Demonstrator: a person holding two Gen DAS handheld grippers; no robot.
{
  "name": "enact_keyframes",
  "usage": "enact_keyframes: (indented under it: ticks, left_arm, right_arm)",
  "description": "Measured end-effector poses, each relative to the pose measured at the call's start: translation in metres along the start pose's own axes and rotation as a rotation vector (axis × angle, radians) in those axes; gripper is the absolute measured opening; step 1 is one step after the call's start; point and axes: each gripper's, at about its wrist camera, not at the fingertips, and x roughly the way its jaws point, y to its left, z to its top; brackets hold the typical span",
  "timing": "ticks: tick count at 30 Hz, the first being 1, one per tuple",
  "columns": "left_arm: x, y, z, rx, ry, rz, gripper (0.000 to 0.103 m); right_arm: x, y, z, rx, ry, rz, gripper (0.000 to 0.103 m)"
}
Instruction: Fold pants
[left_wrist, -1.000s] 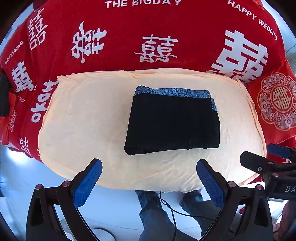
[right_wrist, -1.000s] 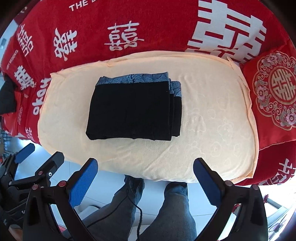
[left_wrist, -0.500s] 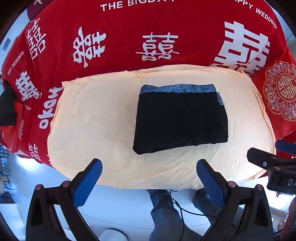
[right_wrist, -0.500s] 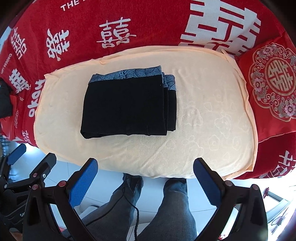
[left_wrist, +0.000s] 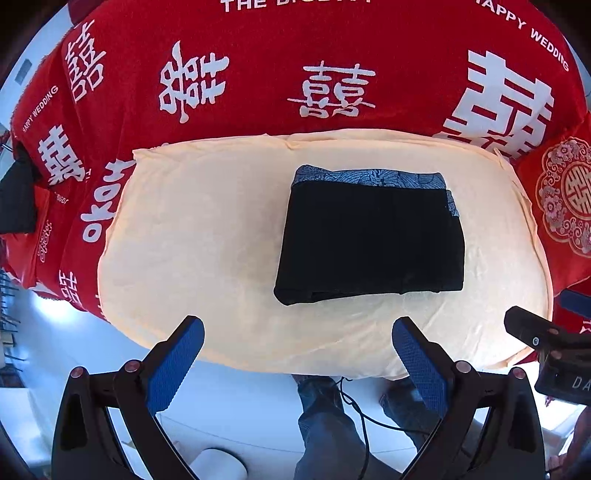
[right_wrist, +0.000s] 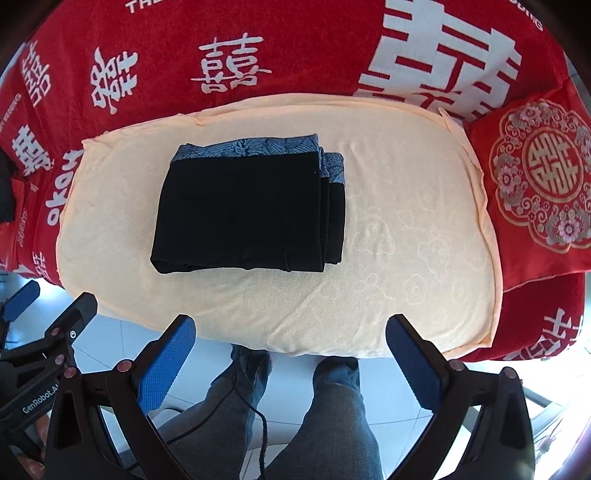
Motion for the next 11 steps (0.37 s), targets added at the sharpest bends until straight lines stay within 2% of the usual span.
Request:
enact_keyframes:
  ticks: [7,9,11]
  left_arm:
    - [-0.002,0.001,0.003,0.004,-0.021,-0.001,0.102]
    - [-0.009,0.003,0.002,-0.005,-0.067,-0.042,0.102]
    - [-0.015,0.003,0.004,0.002,-0.105,-0.038,0.102]
  right_arm:
    - [0.001,0.004,0.001,-0.009,-0.001,0.003,0.103]
    - [0.001,0.004,0.001,-0.003,0.003,0.007,0.103]
    - [0.002,0.003,0.001,0.002,0.005,0.007,0.103]
